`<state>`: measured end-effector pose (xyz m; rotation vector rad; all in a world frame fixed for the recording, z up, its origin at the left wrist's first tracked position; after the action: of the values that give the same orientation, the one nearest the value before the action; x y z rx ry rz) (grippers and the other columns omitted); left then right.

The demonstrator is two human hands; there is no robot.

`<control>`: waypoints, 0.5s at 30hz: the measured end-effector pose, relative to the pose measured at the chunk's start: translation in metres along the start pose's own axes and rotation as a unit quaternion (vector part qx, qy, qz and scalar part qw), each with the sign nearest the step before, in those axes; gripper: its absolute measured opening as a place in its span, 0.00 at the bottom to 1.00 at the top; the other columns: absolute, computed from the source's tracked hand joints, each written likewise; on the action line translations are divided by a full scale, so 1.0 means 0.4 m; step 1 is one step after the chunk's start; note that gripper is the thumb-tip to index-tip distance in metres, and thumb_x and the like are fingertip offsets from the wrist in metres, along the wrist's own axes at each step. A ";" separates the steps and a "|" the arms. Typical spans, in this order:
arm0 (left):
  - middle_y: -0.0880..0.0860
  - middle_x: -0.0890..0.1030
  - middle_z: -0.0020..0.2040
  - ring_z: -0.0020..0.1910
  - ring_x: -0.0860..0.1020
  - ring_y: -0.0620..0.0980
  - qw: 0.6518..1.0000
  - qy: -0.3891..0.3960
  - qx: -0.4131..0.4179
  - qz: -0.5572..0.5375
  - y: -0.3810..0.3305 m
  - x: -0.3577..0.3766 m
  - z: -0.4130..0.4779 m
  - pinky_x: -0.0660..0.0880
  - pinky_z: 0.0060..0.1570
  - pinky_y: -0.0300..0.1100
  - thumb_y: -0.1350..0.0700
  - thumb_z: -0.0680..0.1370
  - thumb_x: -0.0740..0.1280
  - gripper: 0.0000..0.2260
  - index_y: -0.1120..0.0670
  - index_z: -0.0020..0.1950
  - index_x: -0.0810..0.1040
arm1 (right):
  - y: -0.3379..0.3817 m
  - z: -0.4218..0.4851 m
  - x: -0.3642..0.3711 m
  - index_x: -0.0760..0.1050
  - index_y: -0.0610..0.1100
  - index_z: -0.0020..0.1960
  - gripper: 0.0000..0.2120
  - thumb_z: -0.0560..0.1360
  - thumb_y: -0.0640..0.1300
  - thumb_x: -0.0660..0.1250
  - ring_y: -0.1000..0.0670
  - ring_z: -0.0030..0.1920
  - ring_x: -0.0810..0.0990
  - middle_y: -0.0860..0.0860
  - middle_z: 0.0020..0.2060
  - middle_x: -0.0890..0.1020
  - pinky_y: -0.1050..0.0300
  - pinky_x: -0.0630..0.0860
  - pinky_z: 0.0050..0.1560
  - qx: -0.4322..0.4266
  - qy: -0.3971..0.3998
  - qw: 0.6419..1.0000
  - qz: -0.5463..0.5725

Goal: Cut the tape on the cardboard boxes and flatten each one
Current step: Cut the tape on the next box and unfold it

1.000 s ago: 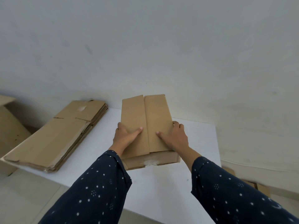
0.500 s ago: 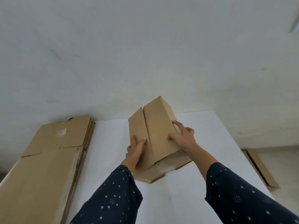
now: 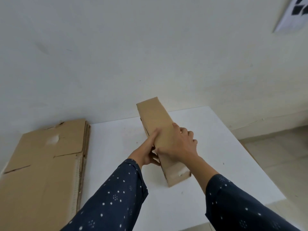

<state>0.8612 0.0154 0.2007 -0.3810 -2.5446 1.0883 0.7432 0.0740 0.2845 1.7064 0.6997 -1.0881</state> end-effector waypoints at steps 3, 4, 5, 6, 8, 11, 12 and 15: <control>0.56 0.82 0.61 0.59 0.81 0.61 0.999 -0.008 0.016 -0.037 0.004 -0.045 -0.027 0.79 0.56 0.63 0.28 0.70 0.68 0.32 0.47 0.67 0.76 | 0.003 0.023 -0.003 0.60 0.51 0.75 0.36 0.73 0.57 0.70 0.45 0.67 0.68 0.49 0.66 0.69 0.47 0.70 0.65 -0.025 0.031 0.994 0.099; 0.56 0.83 0.61 0.60 0.81 0.60 0.998 -0.004 0.017 -0.060 0.010 -0.068 -0.031 0.78 0.57 0.62 0.29 0.71 0.68 0.31 0.47 0.67 0.76 | 0.004 0.029 0.005 0.63 0.54 0.75 0.30 0.75 0.55 0.68 0.44 0.67 0.69 0.49 0.66 0.70 0.46 0.70 0.65 -0.035 0.039 0.989 0.141; 0.55 0.82 0.62 0.61 0.80 0.59 0.997 -0.016 0.018 -0.072 0.019 -0.096 -0.036 0.78 0.58 0.61 0.31 0.73 0.67 0.30 0.48 0.68 0.76 | 0.012 0.031 0.020 0.65 0.59 0.73 0.27 0.75 0.54 0.66 0.44 0.67 0.69 0.50 0.65 0.70 0.45 0.69 0.66 -0.046 0.050 0.983 0.168; 0.55 0.82 0.62 0.61 0.80 0.58 0.996 -0.030 0.017 -0.085 0.030 -0.123 -0.040 0.78 0.57 0.60 0.33 0.77 0.64 0.27 0.49 0.68 0.75 | 0.026 0.025 0.044 0.65 0.64 0.71 0.25 0.75 0.55 0.65 0.43 0.68 0.69 0.50 0.66 0.70 0.43 0.67 0.68 -0.051 0.072 0.980 0.179; 0.56 0.79 0.63 0.59 0.80 0.59 0.995 -0.079 0.008 -0.067 0.059 -0.173 -0.049 0.79 0.53 0.57 0.40 0.83 0.58 0.22 0.52 0.70 0.71 | 0.055 0.014 0.117 0.61 0.76 0.66 0.26 0.70 0.62 0.62 0.42 0.71 0.65 0.52 0.70 0.67 0.36 0.61 0.70 -0.062 0.112 0.979 0.161; 0.54 0.76 0.62 0.57 0.79 0.60 0.991 -0.134 0.001 -0.002 0.104 -0.212 -0.054 0.80 0.57 0.57 0.47 0.85 0.55 0.17 0.52 0.72 0.65 | 0.075 -0.002 0.228 0.56 0.77 0.68 0.29 0.68 0.67 0.57 0.42 0.78 0.51 0.56 0.75 0.58 0.28 0.51 0.71 -0.076 0.148 0.984 0.070; 0.51 0.75 0.62 0.59 0.78 0.59 0.989 -0.145 -0.001 0.003 0.115 -0.219 -0.051 0.78 0.59 0.57 0.46 0.85 0.54 0.17 0.50 0.72 0.64 | 0.072 -0.009 0.254 0.56 0.72 0.70 0.29 0.71 0.65 0.58 0.43 0.78 0.49 0.57 0.76 0.56 0.28 0.50 0.71 -0.068 0.156 0.984 0.046; 0.49 0.73 0.61 0.63 0.74 0.57 0.980 -0.197 -0.001 0.008 0.116 -0.240 -0.026 0.74 0.63 0.56 0.38 0.83 0.53 0.20 0.47 0.70 0.63 | 0.064 -0.034 0.303 0.60 0.64 0.74 0.27 0.75 0.60 0.60 0.47 0.77 0.48 0.57 0.77 0.55 0.35 0.55 0.70 -0.071 0.164 0.984 0.006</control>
<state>0.9573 0.0173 0.1536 -0.1996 -2.8864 1.2745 0.8224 0.0739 0.1880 1.7805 0.9495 -0.7351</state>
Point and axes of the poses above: each hand's wrist, its own z-axis towards the middle knuckle, its own x-axis out of the palm, y = z × x, the point moved 5 cm from there along z, towards the middle knuckle
